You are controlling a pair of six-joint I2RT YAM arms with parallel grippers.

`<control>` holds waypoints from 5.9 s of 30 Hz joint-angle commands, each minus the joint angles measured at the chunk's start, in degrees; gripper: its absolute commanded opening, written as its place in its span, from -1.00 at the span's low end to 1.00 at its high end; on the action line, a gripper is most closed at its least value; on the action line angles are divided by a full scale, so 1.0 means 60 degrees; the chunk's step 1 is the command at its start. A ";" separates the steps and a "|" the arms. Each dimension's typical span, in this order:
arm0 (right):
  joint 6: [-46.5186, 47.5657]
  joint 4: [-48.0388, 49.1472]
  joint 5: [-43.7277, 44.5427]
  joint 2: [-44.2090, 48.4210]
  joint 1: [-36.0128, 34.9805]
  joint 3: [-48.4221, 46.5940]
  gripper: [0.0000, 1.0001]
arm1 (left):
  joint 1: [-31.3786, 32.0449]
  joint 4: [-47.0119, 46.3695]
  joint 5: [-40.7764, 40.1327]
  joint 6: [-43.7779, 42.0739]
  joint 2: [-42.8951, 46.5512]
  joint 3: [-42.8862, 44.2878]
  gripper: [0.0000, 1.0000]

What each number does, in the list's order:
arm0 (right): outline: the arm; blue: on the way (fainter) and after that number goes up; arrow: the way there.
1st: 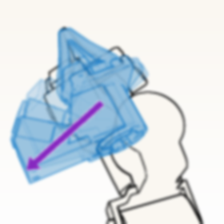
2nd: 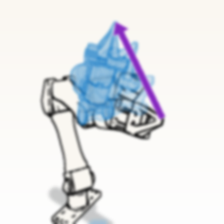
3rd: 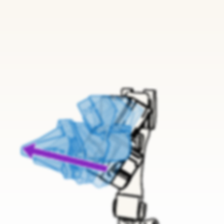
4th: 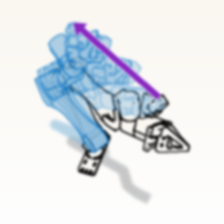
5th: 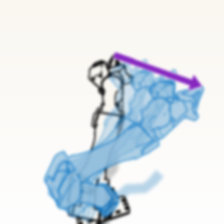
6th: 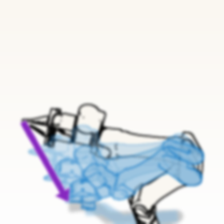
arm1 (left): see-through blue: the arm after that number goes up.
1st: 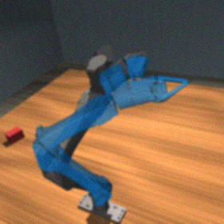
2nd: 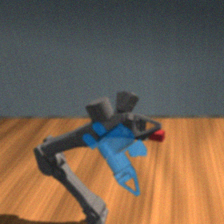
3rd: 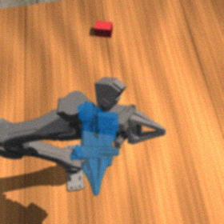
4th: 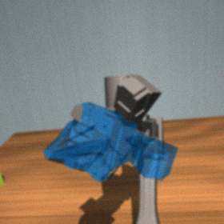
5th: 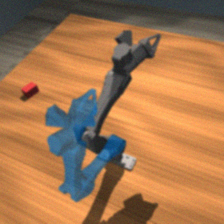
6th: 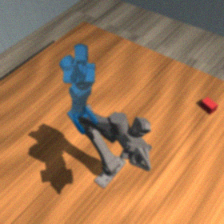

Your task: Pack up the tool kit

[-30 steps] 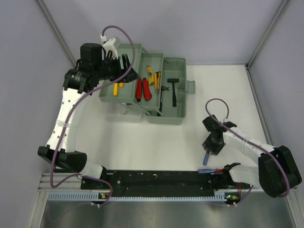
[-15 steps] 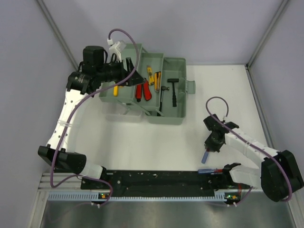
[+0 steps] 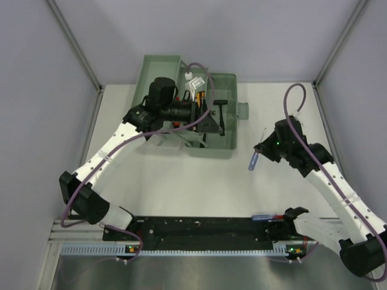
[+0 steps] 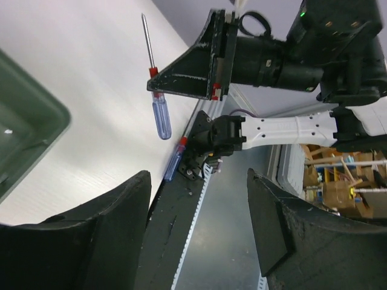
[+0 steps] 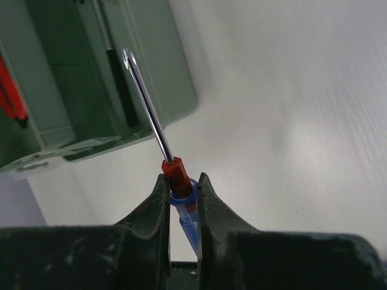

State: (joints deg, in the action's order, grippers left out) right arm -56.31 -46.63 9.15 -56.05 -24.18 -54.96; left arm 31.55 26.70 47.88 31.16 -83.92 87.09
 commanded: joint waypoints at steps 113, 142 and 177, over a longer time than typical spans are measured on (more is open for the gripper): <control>-0.5280 -0.4532 -0.1727 -0.1626 0.0076 0.2027 0.28 | -0.2754 0.3592 -0.5213 -0.1546 -0.0559 0.3855 0.18; -0.9158 -0.3392 -0.1759 -0.1908 -0.2355 0.3783 0.00 | -0.2710 0.3094 -0.4112 -0.1780 0.0408 0.2316 0.19; -0.2531 -0.1739 0.2753 -0.2595 -0.2649 -0.2803 -1.00 | -0.2724 0.3738 -0.4990 -0.1853 0.0744 0.2551 0.18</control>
State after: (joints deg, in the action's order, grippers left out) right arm -89.25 -64.64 19.70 -69.28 -39.38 -60.62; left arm 15.31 48.95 20.14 20.86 -82.30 100.77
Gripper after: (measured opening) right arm 0.112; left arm 0.593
